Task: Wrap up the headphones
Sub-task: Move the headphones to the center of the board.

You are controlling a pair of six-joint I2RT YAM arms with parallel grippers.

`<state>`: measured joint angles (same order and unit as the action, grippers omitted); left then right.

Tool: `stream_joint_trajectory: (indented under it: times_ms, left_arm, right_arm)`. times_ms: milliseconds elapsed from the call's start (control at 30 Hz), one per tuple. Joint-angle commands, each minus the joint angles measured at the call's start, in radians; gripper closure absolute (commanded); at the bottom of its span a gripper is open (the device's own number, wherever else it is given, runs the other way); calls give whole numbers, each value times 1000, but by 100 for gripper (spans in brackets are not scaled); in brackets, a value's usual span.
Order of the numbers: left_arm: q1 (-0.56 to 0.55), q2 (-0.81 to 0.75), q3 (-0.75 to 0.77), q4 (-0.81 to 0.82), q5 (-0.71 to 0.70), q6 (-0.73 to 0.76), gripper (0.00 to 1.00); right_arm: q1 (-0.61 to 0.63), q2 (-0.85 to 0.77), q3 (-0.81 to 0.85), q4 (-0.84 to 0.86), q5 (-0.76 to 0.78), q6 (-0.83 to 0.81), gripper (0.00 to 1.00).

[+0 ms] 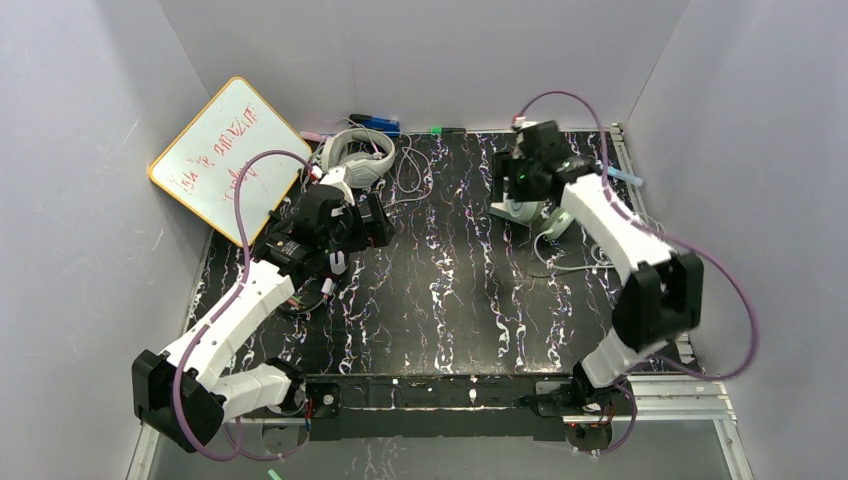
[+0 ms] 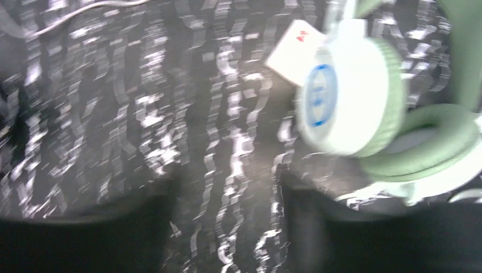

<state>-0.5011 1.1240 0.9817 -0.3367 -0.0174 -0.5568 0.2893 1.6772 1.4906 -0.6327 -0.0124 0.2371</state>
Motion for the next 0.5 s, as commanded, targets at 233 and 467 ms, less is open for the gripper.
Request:
stream_joint_trajectory:
  times_ms: [233,467]
  left_arm:
    - [-33,-9,-20,15,96,14,3]
    - [-51,3,-19,14,89,13,1]
  right_arm:
    - [199,-327,-226,108,426,84,4]
    - [24,-171,-94,118,345,50,2]
